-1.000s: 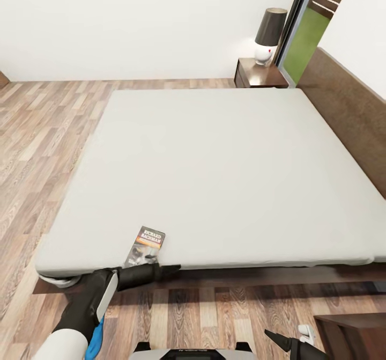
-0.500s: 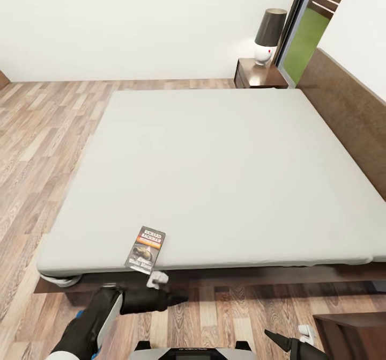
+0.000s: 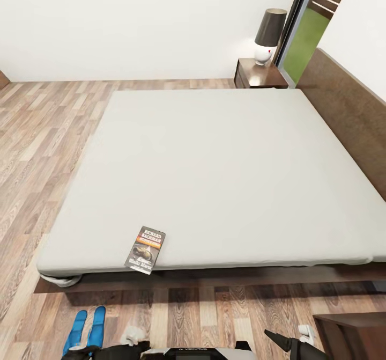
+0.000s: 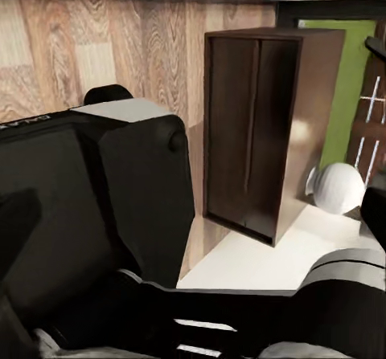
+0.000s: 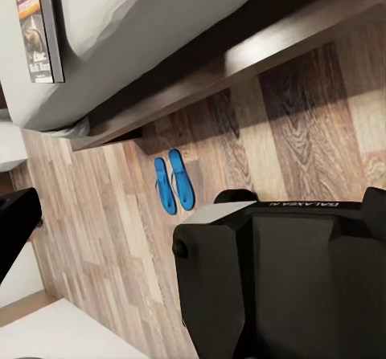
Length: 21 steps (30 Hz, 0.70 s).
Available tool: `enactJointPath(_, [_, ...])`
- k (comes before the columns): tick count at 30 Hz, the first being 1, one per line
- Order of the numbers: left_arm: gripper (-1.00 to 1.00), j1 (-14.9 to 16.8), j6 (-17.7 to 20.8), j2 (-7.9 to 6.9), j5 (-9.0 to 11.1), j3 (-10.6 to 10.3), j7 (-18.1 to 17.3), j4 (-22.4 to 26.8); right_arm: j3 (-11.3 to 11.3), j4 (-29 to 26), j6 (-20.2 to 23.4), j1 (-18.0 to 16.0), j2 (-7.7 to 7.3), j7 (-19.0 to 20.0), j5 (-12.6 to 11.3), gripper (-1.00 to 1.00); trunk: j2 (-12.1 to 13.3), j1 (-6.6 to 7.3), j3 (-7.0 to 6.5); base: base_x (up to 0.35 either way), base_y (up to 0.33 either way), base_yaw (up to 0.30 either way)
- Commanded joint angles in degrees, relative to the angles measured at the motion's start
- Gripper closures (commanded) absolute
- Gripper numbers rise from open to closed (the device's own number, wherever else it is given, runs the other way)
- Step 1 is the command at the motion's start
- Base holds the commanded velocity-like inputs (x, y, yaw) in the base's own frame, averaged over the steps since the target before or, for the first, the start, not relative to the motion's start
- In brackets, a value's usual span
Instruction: In the bedroom, move the book from the bed onto either nightstand, and place the two sandals side by side next to the bed.
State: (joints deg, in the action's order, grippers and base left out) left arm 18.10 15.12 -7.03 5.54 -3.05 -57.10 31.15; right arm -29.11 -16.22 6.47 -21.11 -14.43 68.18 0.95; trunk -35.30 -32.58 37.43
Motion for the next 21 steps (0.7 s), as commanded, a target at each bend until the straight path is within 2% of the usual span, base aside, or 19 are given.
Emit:
enactJointPath(1, [-1.0,0.0,-1.0,-0.95,0.7,-0.3,0.1,-1.9,-0.3,0.0,0.6,0.0,0.02,0.3,0.1,-1.0,-0.1,-0.02,0.05,0.0,0.0,0.0])
enactJointPath(5, [-1.0,0.0,-3.9,-2.69,0.9,-0.2,0.5,-5.6,-0.3,0.0,0.6,0.0,0.03,0.3,0.1,-1.0,-0.1,-0.02,0.05,0.0,0.0,0.0])
enactJointPath(8, [-1.0,0.0,-8.0,-3.77,1.0,1.3,1.5,-9.1,-0.3,0.0,0.6,-0.1,0.03,0.3,0.1,-1.0,-0.1,-0.02,0.05,0.0,0.0,0.0])
enactJointPath(11, [-1.0,0.0,-12.2,-4.64,1.1,5.8,5.1,-11.2,-0.3,0.0,0.6,-0.1,0.04,0.3,0.1,-1.0,-0.1,-0.02,0.05,0.0,0.0,0.0])
enactJointPath(12, [-1.0,0.0,-13.3,-4.84,1.1,8.3,7.4,-11.6,-0.3,0.0,0.6,-0.1,0.03,0.3,0.1,-1.0,-0.1,-0.02,0.05,0.0,0.0,0.0])
enactJointPath(13, [-1.0,0.0,-14.0,-4.96,1.0,10.7,10.0,-11.8,-0.3,0.0,0.6,-0.1,0.03,0.3,0.1,-1.0,-0.1,-0.02,0.05,0.0,0.0,0.0])
enactJointPath(17, [-1.0,0.0,-15.2,-5.04,0.8,16.8,17.6,-12.2,-0.3,0.0,0.6,-0.1,0.32,0.3,0.1,-1.0,-0.1,-0.02,0.05,0.0,0.0,0.0])
enactJointPath(21, [-1.0,0.0,-15.5,-5.03,0.8,17.3,18.3,-12.2,-0.3,0.1,0.6,0.0,0.49,0.3,0.1,-1.0,-0.1,-0.02,0.05,0.0,0.0,0.0])
